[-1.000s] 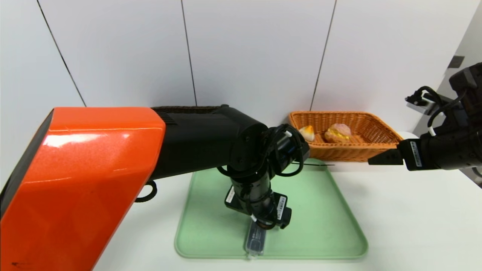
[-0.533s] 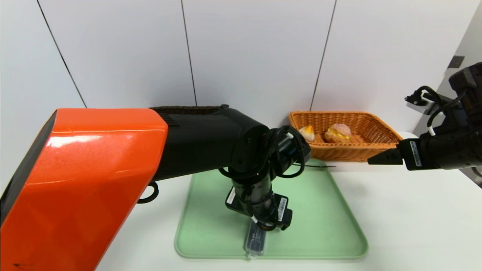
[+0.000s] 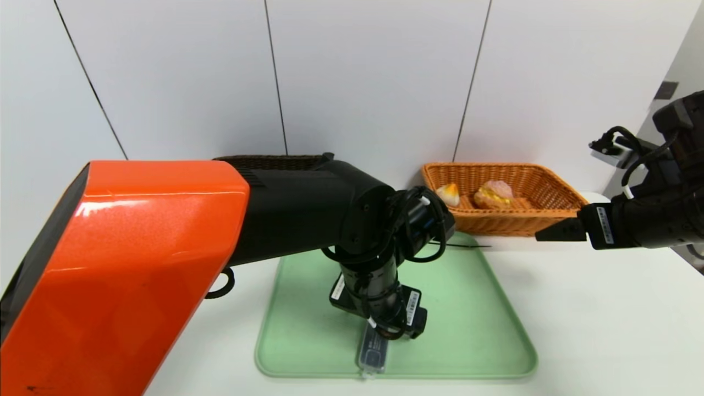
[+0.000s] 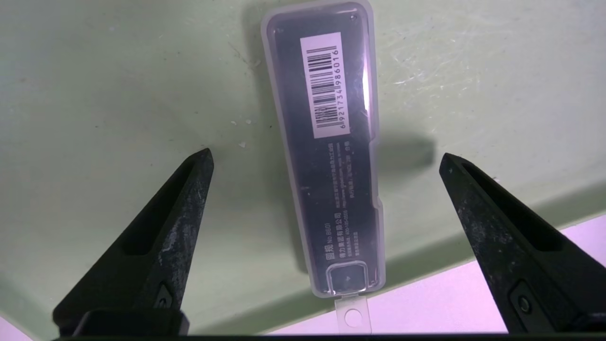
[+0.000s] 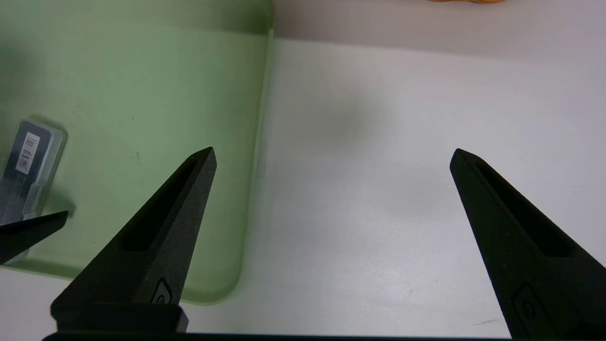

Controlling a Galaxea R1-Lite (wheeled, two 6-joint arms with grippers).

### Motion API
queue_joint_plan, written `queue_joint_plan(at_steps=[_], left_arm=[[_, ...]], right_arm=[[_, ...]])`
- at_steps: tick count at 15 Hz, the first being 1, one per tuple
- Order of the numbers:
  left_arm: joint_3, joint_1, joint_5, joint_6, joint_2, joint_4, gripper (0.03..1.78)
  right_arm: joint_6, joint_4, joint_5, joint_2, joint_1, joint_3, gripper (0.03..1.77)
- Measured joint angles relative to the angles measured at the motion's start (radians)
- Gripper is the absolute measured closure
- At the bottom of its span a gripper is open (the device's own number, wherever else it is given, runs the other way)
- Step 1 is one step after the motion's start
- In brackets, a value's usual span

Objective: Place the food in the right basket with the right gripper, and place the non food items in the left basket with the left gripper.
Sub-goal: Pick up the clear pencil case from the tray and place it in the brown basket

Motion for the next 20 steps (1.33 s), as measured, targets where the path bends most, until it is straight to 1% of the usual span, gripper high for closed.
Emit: queue_joint_plan(at_steps=[1,3,4,7,8,9,15,18,20], left_arm=[[0.0,0.0,0.0,-0.001,0.0,-0.003,0.22],[0.0,0.0,0.0,-0.004,0.003,-0.002,0.56],[0.0,0.0,0.0,-0.004,0.004,-0.001,0.7],[0.0,0.0,0.0,-0.002,0.007,0.0,1.02],[0.0,0.0,0.0,-0.001,0.007,0.0,1.25],[0.0,0.0,0.0,-0.001,0.007,0.0,1.27],[0.0,0.0,0.0,0.0,-0.001,0.001,1.27],[-0.007,0.0,0.0,0.005,-0.036,-0.005,1.27],[-0.011,0.0,0.0,0.031,-0.072,-0.008,1.27]], right_arm=[[0.0,0.001,0.0,0.0,0.003,0.0,0.09],[0.001,0.001,0.0,0.0,0.005,0.001,0.09],[0.0,0.001,0.0,-0.001,0.005,0.001,0.09],[0.002,0.0,0.0,-0.006,0.019,0.0,0.09],[0.002,0.001,0.0,-0.007,0.023,0.0,0.09],[0.002,0.001,0.0,-0.009,0.025,0.0,0.09],[0.002,0.0,0.001,-0.016,0.032,0.0,0.09],[0.003,0.001,0.001,-0.018,0.032,0.002,0.09],[0.004,0.001,0.001,-0.018,0.032,0.004,0.09]])
